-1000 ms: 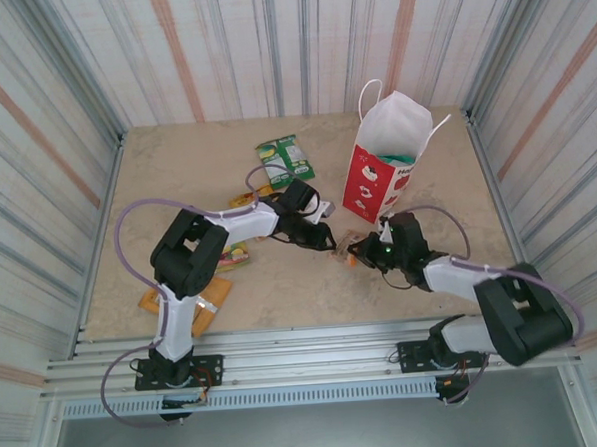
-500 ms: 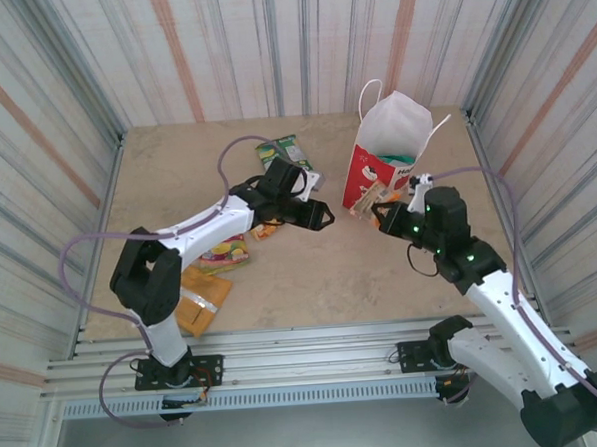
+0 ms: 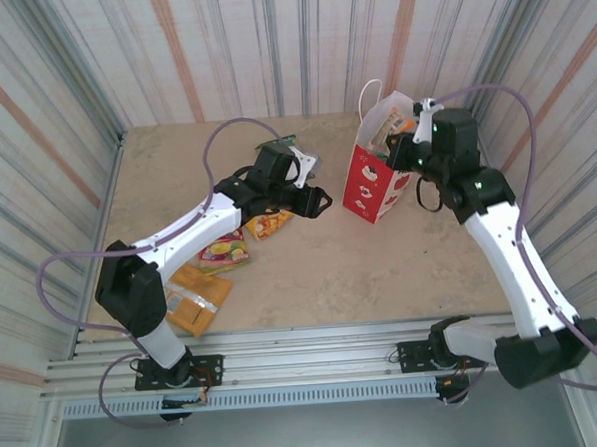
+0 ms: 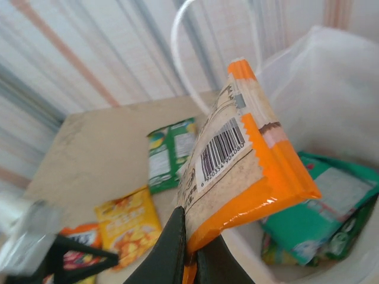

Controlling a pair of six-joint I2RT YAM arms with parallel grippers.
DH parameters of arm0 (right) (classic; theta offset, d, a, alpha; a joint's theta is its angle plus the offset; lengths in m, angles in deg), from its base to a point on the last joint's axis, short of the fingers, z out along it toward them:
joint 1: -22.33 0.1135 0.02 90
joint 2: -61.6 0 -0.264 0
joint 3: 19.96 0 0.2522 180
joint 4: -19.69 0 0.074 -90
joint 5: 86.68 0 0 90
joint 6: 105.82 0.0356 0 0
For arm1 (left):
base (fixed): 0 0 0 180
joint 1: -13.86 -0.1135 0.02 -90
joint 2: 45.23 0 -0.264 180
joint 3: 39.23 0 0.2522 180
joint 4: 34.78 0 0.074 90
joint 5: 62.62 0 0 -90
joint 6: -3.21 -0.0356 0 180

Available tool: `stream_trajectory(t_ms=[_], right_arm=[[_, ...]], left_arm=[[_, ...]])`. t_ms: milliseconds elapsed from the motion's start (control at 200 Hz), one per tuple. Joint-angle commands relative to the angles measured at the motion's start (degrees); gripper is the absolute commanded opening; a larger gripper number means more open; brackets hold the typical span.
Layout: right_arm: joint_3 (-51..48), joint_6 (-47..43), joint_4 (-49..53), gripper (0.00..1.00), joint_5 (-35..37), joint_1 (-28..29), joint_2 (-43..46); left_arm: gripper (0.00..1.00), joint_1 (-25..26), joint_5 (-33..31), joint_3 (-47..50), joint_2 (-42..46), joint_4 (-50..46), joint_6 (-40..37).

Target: Place the snacks into the paper bag

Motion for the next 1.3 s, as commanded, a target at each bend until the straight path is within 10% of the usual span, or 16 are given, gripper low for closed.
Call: stream_trajectory(t_ms=[0,225,381,611,1298], right_arm=[[4.86,-3.65,1.68,0.01,0.27,-2.67,-5.28],[11.08,-3.96,0.07,0.04,-4.19,-5.92,-15.35],[14.59,-4.58,4.02,0.42,-4.77,-5.79,-18.36],[18.24,-3.82,11.13,0.56,3.62,1.5,-17.08],[38.44,-1.35,20.94,0.52,5.48,5.3,-39.77]], left_arm=[[0.68,-0.52,-1.89,-1.13,3.31,-1.58,-2.63],[0.68,-0.99,-2.8,0.02,4.6,-0.88,-3.7],[0.68,-1.53,-2.03,0.31,5.08,-1.83,-3.97],[0.68,-2.06,-1.94,1.53,6.26,-1.84,-4.05],[0.69,-2.65,-1.41,3.3,7.95,-1.83,-3.78]])
